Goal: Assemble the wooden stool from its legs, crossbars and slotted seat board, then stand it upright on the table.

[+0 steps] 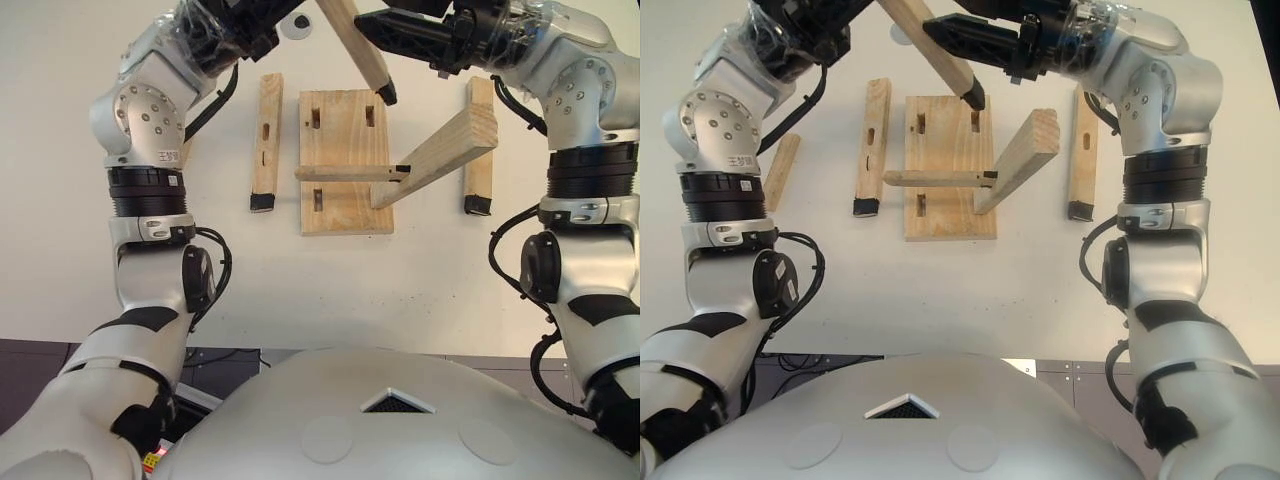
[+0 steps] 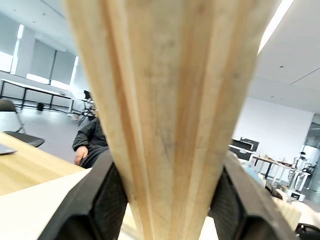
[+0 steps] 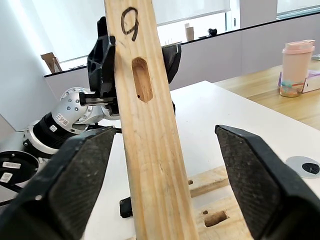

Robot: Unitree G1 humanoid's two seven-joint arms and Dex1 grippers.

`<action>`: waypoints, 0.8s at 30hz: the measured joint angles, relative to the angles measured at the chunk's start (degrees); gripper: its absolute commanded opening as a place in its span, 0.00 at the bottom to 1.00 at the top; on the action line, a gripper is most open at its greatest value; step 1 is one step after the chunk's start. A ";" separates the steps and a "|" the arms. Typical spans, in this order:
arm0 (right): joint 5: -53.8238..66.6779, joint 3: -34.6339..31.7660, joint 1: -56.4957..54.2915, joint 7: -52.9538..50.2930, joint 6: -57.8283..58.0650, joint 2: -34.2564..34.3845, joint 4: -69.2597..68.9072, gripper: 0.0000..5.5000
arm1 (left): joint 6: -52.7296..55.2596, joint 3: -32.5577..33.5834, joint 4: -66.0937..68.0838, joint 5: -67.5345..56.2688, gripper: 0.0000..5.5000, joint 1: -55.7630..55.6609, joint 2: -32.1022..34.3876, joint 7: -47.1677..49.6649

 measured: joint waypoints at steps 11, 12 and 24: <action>-1.52 -9.35 4.81 -7.42 -5.23 -4.30 4.04 0.70 | -3.04 1.67 -4.55 2.69 0.38 16.85 9.99 -8.64; -1.53 -9.51 4.97 -7.78 -5.23 -4.31 4.10 0.70 | -2.93 1.61 -5.35 2.68 0.38 17.88 10.57 -9.01; -1.53 -9.88 6.20 -8.86 -6.43 -4.24 5.01 0.70 | -3.40 -0.30 -9.92 2.67 0.38 24.47 8.89 -8.71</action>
